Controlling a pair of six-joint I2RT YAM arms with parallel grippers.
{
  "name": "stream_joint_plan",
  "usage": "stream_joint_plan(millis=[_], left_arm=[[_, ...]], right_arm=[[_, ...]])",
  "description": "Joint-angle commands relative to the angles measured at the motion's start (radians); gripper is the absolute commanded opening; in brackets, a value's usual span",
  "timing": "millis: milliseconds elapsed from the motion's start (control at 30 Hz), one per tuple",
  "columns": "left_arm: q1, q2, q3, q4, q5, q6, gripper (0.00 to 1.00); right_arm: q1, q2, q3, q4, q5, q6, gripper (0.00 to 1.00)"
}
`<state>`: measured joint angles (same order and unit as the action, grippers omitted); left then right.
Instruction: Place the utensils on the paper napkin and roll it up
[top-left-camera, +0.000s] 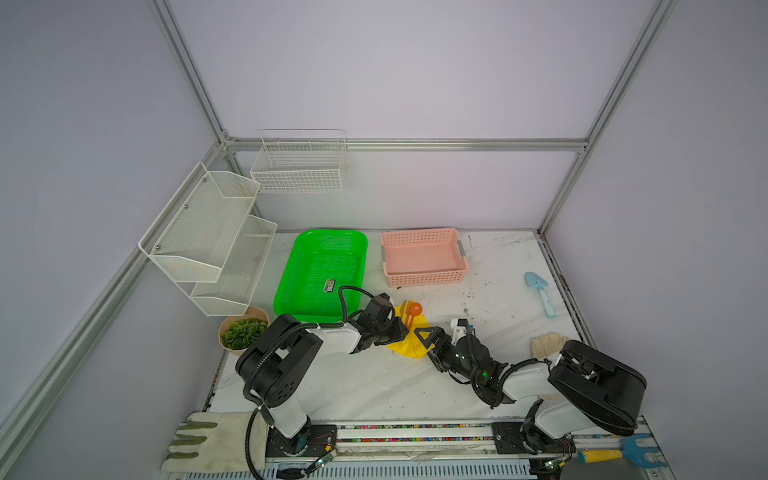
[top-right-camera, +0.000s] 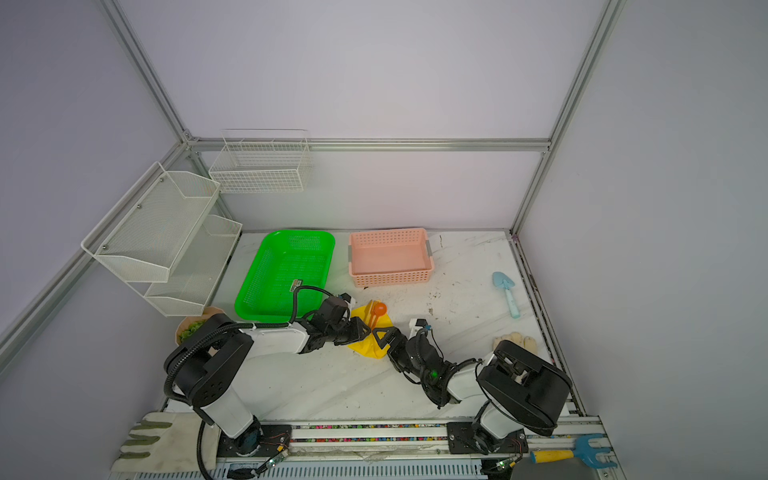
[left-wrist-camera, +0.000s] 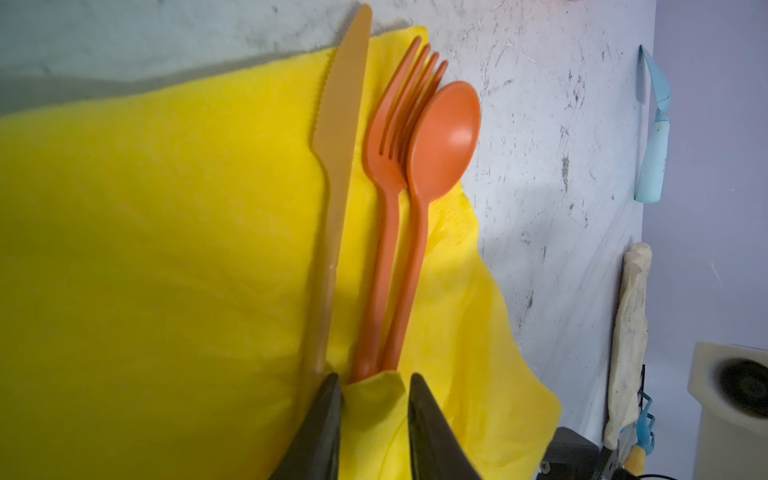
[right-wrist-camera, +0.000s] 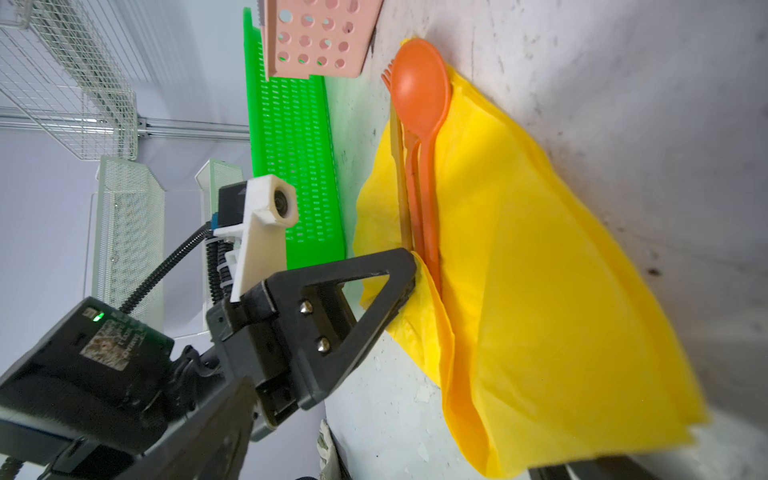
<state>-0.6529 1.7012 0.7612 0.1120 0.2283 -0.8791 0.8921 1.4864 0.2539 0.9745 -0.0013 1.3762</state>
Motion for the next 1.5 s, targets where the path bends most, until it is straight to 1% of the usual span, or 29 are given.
stream_joint_plan(millis=[0,100,267,567,900,1000,1200,1333,1467], left_arm=[[0.007,-0.023,-0.043,-0.04,-0.004,0.005,0.29],[0.009,-0.032,-0.045,-0.041,-0.004,0.005,0.29],[0.013,-0.043,-0.045,-0.044,-0.003,0.005,0.29],[0.022,-0.07,-0.053,-0.04,-0.001,0.003,0.29],[0.034,-0.134,-0.083,-0.005,0.017,0.005,0.29],[0.04,-0.14,-0.093,-0.004,0.019,0.006,0.29],[0.054,-0.149,-0.132,0.051,0.036,-0.012,0.29],[0.059,-0.169,-0.145,0.095,0.061,-0.018,0.29],[0.059,-0.196,-0.159,0.129,0.074,-0.021,0.29]], right_arm=[[0.008,-0.014,0.035,0.042,0.026,-0.014,0.97],[0.008,0.006,0.045,0.098,0.016,-0.034,0.97],[0.008,0.078,0.089,0.125,-0.019,-0.075,0.97],[0.008,0.181,0.124,0.194,-0.059,-0.105,0.97],[0.008,0.178,0.142,0.177,-0.056,-0.14,0.97],[0.008,0.168,0.152,0.143,-0.047,-0.152,0.97],[0.008,0.135,0.194,0.012,-0.02,-0.194,0.92],[0.008,0.14,0.193,0.031,-0.022,-0.203,0.92],[0.007,0.177,0.202,0.076,-0.053,-0.2,0.92]])
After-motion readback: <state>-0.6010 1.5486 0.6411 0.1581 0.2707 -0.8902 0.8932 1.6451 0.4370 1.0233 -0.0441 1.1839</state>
